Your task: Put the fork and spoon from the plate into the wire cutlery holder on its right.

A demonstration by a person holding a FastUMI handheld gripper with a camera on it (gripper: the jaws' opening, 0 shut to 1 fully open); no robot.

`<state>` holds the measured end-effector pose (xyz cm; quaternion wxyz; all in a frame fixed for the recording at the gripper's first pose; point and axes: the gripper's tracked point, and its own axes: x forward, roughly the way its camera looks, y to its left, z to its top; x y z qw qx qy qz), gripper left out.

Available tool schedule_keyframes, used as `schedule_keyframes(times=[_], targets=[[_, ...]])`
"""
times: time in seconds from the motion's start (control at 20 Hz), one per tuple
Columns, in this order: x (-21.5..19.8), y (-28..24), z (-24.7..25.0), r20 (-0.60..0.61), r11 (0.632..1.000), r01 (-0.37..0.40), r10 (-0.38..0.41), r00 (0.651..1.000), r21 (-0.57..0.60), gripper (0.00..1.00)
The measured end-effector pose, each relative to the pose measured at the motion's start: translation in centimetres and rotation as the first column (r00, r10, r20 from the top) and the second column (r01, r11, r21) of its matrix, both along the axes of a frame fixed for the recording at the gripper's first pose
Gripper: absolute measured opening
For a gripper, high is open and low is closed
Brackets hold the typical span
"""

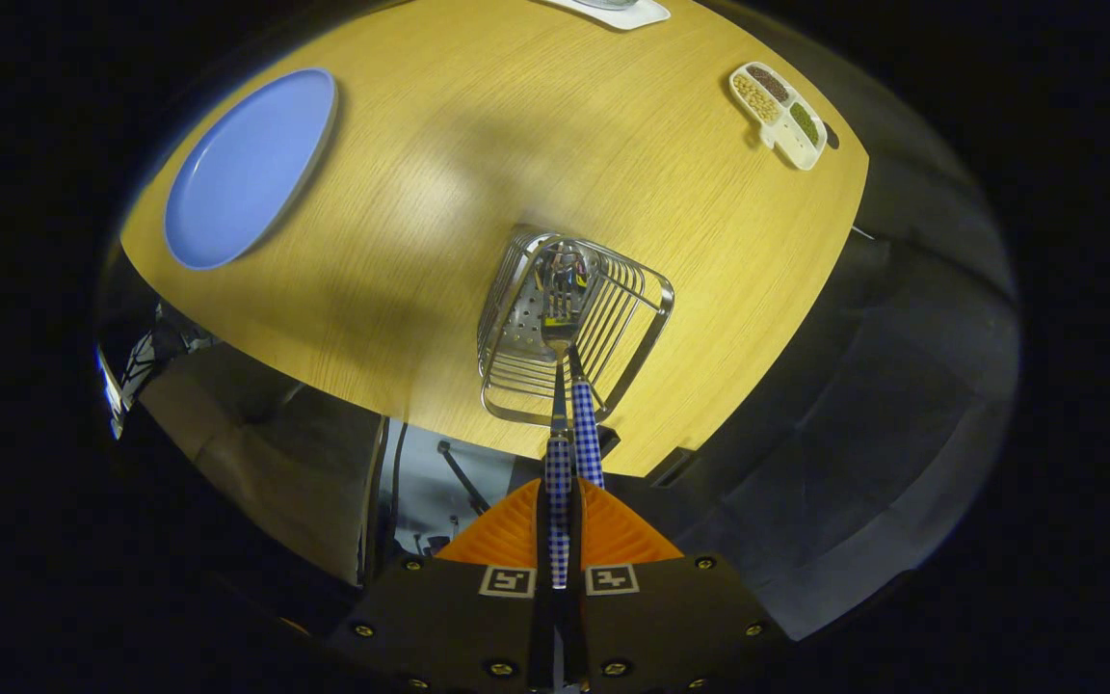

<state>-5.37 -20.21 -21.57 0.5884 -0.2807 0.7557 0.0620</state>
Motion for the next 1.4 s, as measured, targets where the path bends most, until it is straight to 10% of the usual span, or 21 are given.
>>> schedule_keyframes(times=[0.45, 0.55, 0.7, 1.0, 1.4], targets=[[0.6, 0.7, 0.7, 0.075, 0.999, -0.001, -0.002, 0.997, 0.041, 0.11], [0.9, 0.9, 1.5, 0.115, 0.999, -0.005, 0.0, 0.993, 0.044, 0.28], [1.6, 1.3, 2.9, 0.186, 0.999, -0.002, -0.008, 0.983, 0.054, 1.0], [1.2, 3.2, 5.2, 0.347, 0.99, 0.034, -0.079, 0.934, 0.135, 0.97], [5.4, 10.8, 7.7, 0.627, 0.919, -0.007, -0.264, 0.732, 0.395, 0.97]])
